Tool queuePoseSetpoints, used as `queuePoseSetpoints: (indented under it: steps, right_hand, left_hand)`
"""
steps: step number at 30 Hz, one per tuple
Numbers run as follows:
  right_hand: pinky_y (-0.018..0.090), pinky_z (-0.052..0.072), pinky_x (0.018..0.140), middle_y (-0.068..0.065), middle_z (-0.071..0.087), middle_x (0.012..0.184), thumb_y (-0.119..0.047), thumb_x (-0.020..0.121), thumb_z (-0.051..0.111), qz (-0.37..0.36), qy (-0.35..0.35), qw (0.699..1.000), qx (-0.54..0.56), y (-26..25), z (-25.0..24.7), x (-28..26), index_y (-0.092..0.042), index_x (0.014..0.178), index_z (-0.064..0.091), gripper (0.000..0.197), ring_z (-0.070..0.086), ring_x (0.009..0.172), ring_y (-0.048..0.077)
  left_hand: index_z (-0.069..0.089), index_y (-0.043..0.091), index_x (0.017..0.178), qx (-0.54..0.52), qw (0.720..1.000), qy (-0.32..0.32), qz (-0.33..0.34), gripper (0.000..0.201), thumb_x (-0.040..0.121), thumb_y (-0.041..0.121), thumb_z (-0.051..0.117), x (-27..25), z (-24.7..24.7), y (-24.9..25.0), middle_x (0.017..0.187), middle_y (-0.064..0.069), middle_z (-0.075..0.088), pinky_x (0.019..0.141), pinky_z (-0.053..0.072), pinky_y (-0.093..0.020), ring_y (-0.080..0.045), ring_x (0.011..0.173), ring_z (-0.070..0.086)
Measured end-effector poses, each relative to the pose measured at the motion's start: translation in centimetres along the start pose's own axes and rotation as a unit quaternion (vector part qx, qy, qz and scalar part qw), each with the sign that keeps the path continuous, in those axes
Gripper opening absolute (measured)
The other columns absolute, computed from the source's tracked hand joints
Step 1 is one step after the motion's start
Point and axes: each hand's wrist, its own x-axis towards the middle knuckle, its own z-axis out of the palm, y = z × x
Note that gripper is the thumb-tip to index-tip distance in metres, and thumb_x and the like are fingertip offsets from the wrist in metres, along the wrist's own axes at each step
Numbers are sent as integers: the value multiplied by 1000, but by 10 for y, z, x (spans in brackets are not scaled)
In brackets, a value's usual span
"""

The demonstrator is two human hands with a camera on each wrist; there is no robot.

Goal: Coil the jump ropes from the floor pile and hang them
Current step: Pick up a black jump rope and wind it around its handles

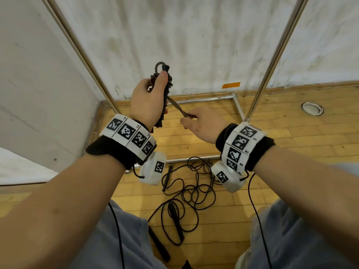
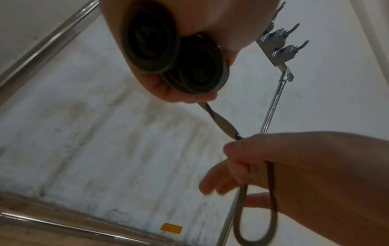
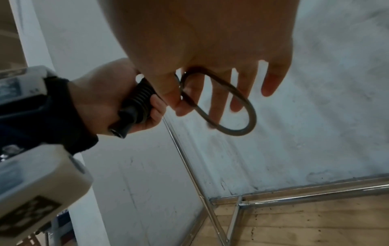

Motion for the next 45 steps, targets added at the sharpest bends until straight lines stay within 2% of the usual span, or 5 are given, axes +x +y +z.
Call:
queuePoseSetpoints:
  steps: [9, 18, 29, 35, 45]
  right_hand:
    - [26, 31, 53, -5, 44, 64, -26, 99, 42, -83, 31, 996, 32, -11, 3, -6, -15, 80, 51, 24, 39, 57, 13]
    - [14, 32, 48, -4, 43, 57, -25, 98, 41, -45, 88, 995, 6, -10, -8, -6, 1, 94, 66, 36, 39, 53, 10]
    - [23, 33, 54, 10, 50, 62, -21, 97, 45, -44, 149, 984, 87, -8, -13, -3, 7, 87, 63, 34, 42, 58, 15]
    - [17, 25, 50, -6, 34, 55, -18, 97, 45, -73, 154, 981, 97, -11, -18, -2, -3, 68, 53, 33, 33, 51, 7]
    - [18, 27, 45, -5, 38, 58, -11, 99, 34, -39, 71, 988, 128, -14, -16, -9, -23, 63, 40, 38, 33, 50, 9]
  left_hand:
    - [56, 25, 114, 212, 975, 30, 61, 52, 81, 65, 52, 16, -8, -24, 90, 15, 60, 71, 47, -29, -14, 86, 62]
    - [47, 16, 121, 457, 879, -47, 125, 61, 90, 66, 36, 5, -2, -38, 95, -2, 62, 60, 35, -32, -19, 74, 50]
    - [42, 19, 114, 123, 985, -121, 20, 45, 82, 25, 73, 2, -1, -30, 89, 7, 58, 55, 48, -14, 1, 66, 61]
    - [55, 17, 94, 31, 992, -124, -21, 24, 76, 8, 68, -3, 4, -18, 62, 3, 56, 50, 50, -30, -15, 50, 54]
    - [34, 20, 109, 141, 986, -91, 13, 38, 82, 13, 61, -3, 22, -10, 89, -4, 58, 56, 48, -34, -18, 69, 58]
